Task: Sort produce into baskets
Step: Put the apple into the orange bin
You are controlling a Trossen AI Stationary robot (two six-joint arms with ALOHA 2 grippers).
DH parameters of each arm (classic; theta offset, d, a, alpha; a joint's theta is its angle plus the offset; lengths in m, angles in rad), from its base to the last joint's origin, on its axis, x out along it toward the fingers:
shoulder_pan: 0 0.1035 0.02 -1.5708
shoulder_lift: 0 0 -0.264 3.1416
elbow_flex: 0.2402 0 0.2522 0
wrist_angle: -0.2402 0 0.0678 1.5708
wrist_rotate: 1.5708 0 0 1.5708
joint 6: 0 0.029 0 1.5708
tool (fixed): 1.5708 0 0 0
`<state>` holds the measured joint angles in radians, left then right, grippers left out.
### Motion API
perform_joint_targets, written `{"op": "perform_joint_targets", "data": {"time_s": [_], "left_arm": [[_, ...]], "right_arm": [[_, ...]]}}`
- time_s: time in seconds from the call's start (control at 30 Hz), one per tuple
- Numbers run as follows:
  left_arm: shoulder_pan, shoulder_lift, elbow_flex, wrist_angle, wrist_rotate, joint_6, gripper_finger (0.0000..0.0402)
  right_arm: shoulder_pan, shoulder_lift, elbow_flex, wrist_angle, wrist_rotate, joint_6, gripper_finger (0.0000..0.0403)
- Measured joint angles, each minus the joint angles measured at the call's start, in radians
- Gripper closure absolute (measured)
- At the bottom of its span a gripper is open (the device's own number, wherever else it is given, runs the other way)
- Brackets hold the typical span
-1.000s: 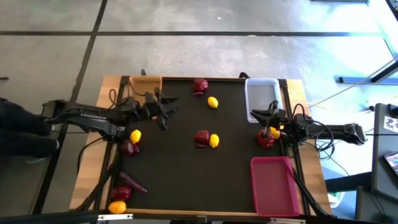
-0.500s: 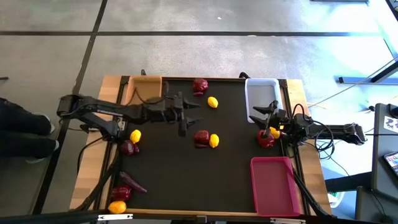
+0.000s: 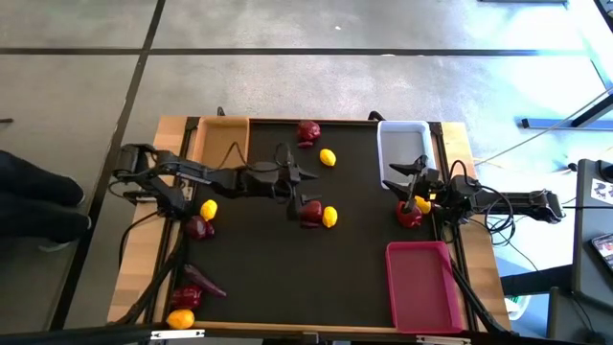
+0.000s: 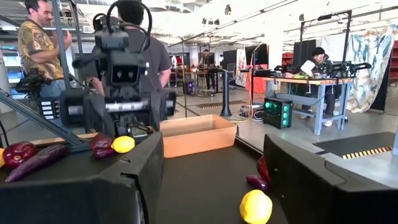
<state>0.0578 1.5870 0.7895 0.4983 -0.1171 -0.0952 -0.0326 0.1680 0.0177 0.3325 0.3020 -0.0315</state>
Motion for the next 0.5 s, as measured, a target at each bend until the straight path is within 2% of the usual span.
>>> {"op": "perform_joint_targets", "data": {"time_s": [0.13,0.4,0.5], "left_arm": [[-0.004,0.047,0.004,-0.038,0.017,-0.007,0.0106],[-0.035,0.108,0.117,-0.319,0.021,0.007,0.0106],[-0.033,0.124,0.128,-0.347,0.022,0.016,0.0106]], "right_arm": [[0.0,0.0,0.0,0.0,0.0,0.0,0.0164],[0.0,0.0,0.0,-0.027,0.001,0.0,0.0164],[0.0,0.0,0.0,-0.044,0.001,0.0,0.0164]]}}
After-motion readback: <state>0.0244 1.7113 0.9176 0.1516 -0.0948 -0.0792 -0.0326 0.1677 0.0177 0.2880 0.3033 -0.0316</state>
